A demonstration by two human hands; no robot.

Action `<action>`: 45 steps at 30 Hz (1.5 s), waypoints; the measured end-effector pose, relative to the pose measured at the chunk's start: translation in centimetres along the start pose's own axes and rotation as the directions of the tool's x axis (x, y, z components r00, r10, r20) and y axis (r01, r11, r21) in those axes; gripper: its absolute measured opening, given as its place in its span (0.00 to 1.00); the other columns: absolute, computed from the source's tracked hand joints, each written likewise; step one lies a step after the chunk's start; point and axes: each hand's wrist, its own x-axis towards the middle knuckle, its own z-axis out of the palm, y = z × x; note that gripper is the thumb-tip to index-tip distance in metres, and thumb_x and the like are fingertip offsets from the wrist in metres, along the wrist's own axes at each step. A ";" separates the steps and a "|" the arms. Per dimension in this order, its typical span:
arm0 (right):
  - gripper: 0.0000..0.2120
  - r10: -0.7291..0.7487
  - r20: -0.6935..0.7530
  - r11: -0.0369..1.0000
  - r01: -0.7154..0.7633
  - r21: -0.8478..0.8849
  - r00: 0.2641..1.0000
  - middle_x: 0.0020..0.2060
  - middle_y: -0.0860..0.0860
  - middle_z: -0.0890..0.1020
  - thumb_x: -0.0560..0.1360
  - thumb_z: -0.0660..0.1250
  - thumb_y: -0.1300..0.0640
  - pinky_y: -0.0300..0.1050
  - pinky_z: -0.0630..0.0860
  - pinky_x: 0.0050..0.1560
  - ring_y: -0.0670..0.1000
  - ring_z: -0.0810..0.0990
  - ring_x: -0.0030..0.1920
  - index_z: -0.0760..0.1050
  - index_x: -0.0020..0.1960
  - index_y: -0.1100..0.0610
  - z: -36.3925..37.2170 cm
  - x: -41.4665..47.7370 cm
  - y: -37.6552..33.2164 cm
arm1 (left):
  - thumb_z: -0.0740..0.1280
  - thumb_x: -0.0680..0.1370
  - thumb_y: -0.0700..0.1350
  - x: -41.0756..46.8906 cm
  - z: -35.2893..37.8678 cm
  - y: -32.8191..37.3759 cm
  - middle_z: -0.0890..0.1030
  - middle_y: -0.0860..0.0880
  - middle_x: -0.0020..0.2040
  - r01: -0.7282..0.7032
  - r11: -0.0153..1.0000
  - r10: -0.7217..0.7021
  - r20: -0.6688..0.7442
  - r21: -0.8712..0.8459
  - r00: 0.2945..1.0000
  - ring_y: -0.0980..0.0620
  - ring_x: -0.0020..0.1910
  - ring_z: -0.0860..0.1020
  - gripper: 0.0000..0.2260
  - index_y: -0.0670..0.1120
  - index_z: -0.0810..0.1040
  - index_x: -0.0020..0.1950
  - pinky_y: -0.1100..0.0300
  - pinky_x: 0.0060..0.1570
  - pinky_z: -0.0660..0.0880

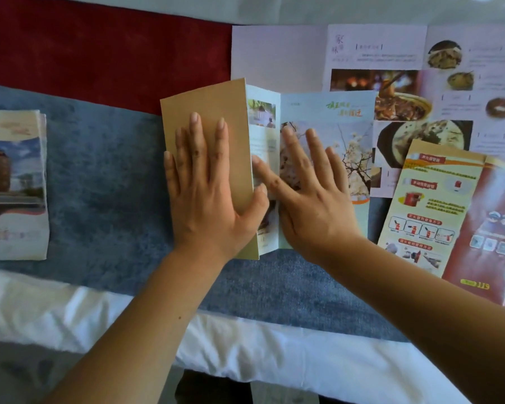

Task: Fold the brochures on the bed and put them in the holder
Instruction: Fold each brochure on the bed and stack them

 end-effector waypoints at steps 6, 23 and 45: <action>0.25 0.035 0.052 0.998 -0.032 -0.052 0.998 0.82 0.60 0.56 0.85 0.53 0.43 0.72 0.50 0.77 0.69 0.50 0.82 0.61 0.81 0.42 0.4 0.0 -0.2 | 0.57 0.78 0.65 0.0 0.1 0.4 0.46 0.40 0.84 0.014 0.999 -0.014 0.003 -0.037 1.000 0.39 0.83 0.45 0.41 0.47 0.49 0.85 0.38 0.80 0.44; 0.17 -0.041 0.106 0.993 0.029 0.112 0.993 0.79 0.60 0.65 0.80 0.61 0.51 0.60 0.65 0.67 0.63 0.58 0.81 0.81 0.65 0.50 -1.3 -0.1 3.1 | 0.56 0.78 0.65 0.2 1.5 2.8 0.47 0.40 0.85 -0.057 0.998 0.058 0.026 -0.034 0.998 0.38 0.83 0.45 0.41 0.47 0.50 0.85 0.40 0.81 0.44; 0.31 0.193 -0.098 0.972 -0.204 -0.119 0.976 0.83 0.58 0.56 0.81 0.56 0.57 0.57 0.49 0.82 0.59 0.51 0.83 0.56 0.83 0.61 -1.6 -1.1 8.7 | 0.52 0.77 0.67 0.6 3.2 5.9 0.46 0.41 0.85 -0.048 0.999 0.046 0.085 0.025 0.995 0.38 0.83 0.44 0.42 0.47 0.49 0.85 0.37 0.80 0.45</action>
